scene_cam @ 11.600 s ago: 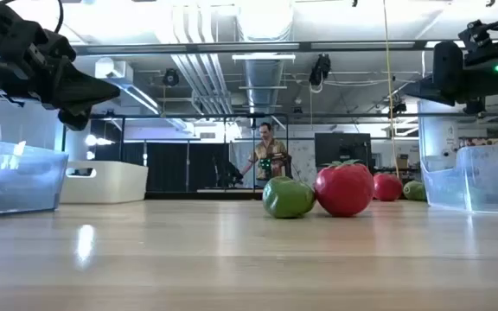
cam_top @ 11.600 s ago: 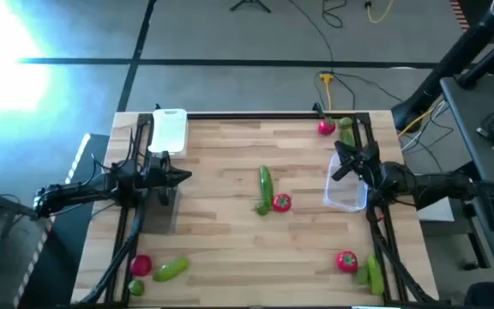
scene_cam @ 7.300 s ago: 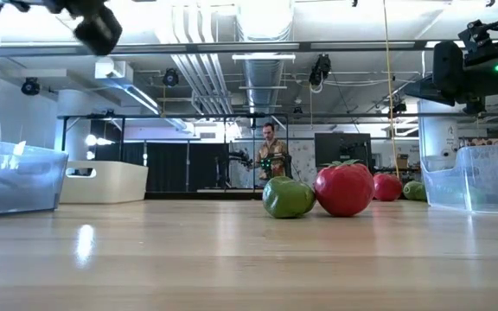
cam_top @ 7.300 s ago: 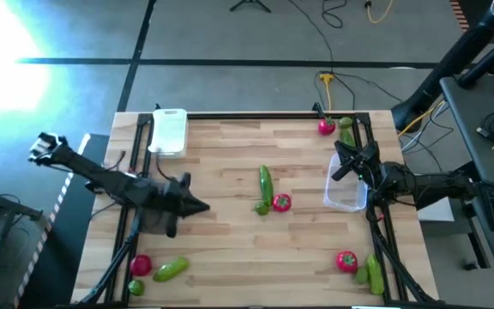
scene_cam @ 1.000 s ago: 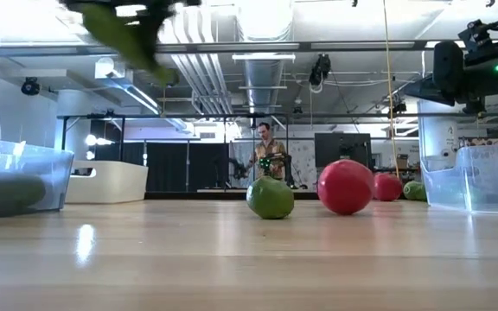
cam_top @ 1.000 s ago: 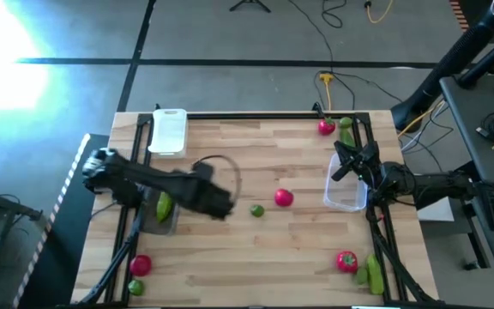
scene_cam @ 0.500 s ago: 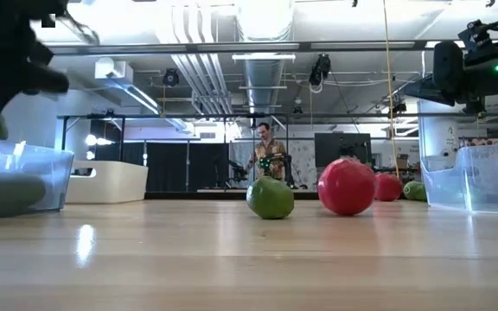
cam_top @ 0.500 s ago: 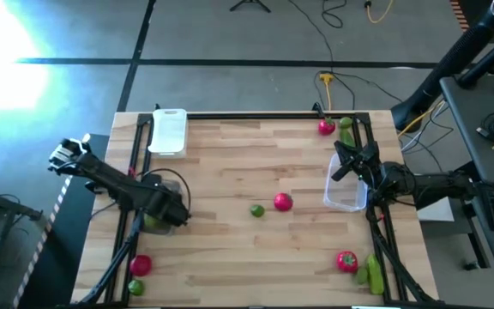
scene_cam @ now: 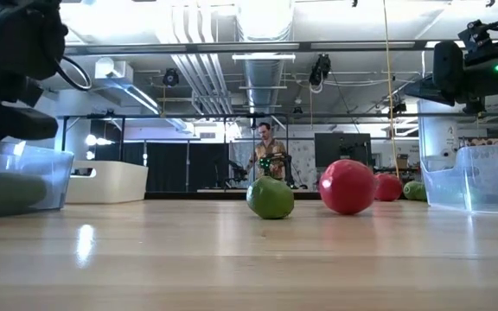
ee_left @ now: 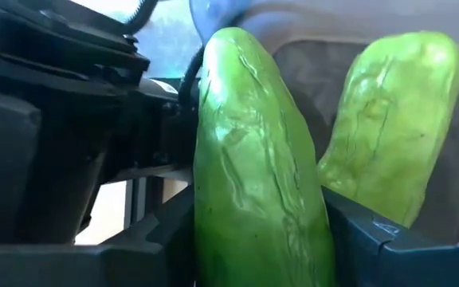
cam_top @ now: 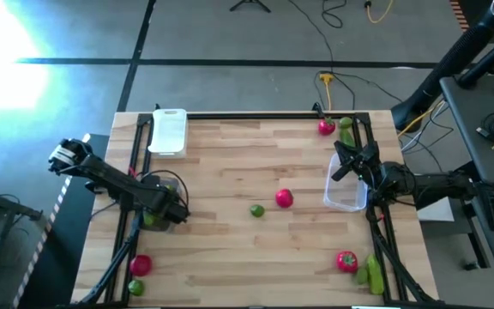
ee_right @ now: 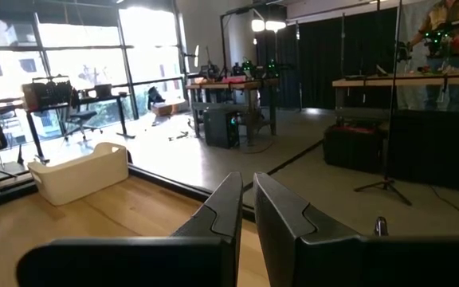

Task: Sort produce into baskets
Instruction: Put the cucumber into the black bin

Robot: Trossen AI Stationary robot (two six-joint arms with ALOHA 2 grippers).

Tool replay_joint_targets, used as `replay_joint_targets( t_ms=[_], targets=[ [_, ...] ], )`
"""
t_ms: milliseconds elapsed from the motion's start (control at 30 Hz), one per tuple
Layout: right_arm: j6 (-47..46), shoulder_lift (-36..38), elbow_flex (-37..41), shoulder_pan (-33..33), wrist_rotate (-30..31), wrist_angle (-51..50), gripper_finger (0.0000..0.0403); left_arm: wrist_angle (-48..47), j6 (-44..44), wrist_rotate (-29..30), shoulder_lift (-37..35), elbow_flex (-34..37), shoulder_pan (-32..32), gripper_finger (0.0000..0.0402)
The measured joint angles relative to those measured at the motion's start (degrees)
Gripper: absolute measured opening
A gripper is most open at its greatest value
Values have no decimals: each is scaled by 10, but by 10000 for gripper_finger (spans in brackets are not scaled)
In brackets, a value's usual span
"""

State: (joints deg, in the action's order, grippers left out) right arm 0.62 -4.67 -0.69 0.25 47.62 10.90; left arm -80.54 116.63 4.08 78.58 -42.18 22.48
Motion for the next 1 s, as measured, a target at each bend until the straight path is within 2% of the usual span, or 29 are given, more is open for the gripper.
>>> replay_joint_targets(
  t_ms=[433,600,733,867,933,1000],
  targets=[
    [0,0,0,0,0,-1,28,-17,-18,29,4,-4,0,229],
    [0,0,0,0,0,-1,28,-100,-25,54,3,-71,0,243],
    [0,0,0,0,0,-1,28,-66,-79,154,-6,-166,1,243],
    [0,0,0,0,0,0,28,27,-166,315,16,-256,30,236],
    [0,0,0,0,0,0,28,89,-252,399,37,-293,47,233],
    [0,-1,0,0,0,0,28,161,-367,446,64,-322,60,232]
  ],
)
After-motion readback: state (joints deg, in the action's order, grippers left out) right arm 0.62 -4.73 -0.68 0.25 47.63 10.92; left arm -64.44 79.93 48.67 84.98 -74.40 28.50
